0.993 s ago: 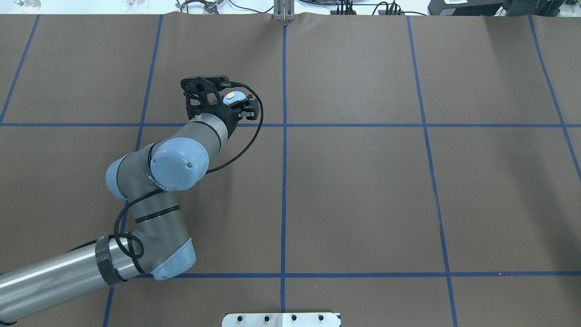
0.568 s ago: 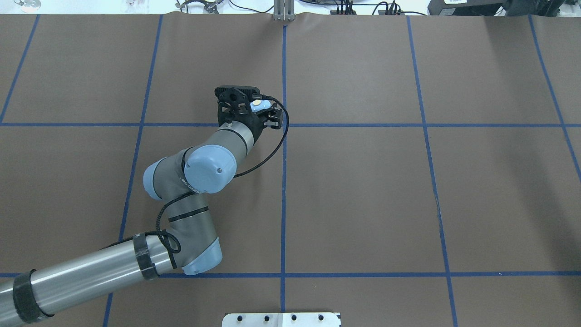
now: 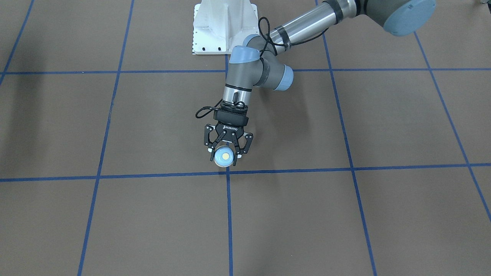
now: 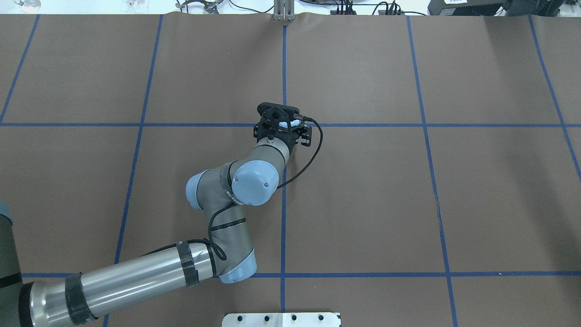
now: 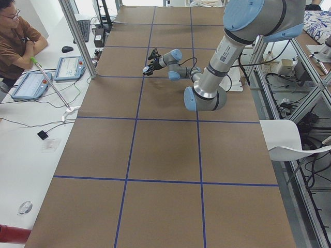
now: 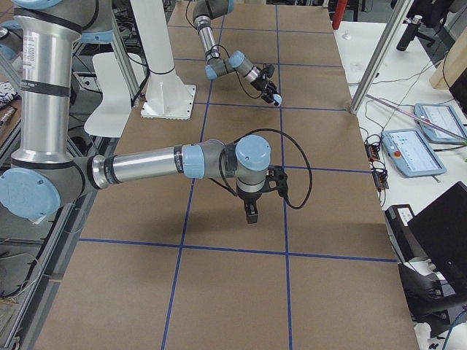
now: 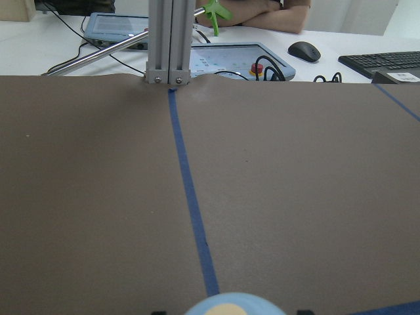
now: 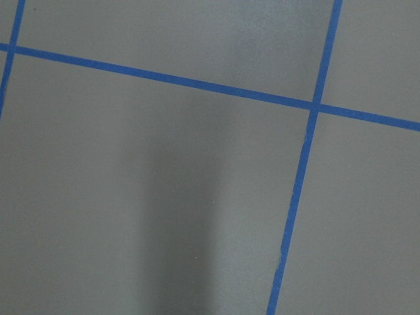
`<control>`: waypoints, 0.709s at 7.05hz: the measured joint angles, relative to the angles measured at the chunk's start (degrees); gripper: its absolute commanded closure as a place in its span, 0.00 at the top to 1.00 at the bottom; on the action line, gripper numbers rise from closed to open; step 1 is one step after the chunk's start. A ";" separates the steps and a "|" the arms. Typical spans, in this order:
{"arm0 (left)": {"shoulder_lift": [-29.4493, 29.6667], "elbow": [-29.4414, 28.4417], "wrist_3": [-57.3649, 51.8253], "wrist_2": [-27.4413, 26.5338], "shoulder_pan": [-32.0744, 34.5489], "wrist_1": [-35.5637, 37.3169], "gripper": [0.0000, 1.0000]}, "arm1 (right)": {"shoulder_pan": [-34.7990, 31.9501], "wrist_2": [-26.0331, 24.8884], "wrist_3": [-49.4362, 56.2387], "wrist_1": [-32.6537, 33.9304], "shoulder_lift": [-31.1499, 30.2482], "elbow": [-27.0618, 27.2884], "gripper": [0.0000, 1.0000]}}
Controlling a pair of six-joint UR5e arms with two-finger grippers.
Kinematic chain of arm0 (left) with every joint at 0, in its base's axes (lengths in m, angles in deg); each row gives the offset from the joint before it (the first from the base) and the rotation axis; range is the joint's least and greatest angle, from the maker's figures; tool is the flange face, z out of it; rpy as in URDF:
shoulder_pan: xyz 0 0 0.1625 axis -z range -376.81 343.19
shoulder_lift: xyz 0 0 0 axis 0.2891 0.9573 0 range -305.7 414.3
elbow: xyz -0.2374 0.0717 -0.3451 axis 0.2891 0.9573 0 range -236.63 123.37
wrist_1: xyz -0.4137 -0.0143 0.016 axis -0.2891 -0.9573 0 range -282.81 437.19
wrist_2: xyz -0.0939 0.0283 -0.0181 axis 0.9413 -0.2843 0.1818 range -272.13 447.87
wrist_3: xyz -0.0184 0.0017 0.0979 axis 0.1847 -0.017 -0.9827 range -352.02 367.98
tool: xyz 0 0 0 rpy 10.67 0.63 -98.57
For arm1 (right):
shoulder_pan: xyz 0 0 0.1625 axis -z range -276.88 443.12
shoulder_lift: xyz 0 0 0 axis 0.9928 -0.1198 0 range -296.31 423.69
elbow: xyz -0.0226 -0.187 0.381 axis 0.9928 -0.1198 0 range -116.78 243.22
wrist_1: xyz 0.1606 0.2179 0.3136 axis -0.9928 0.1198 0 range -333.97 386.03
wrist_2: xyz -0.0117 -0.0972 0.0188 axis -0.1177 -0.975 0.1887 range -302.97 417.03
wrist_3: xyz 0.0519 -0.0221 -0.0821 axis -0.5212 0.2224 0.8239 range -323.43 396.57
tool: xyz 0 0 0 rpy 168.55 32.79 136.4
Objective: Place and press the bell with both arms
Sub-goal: 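Lower the bell onto the central grid crossing and open the left gripper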
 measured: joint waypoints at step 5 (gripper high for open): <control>1.21 -3.50 -0.47 0.03 -1.05 -0.08 1.00 | 0.00 0.12 -0.02 -0.05 -0.40 -0.02 1.00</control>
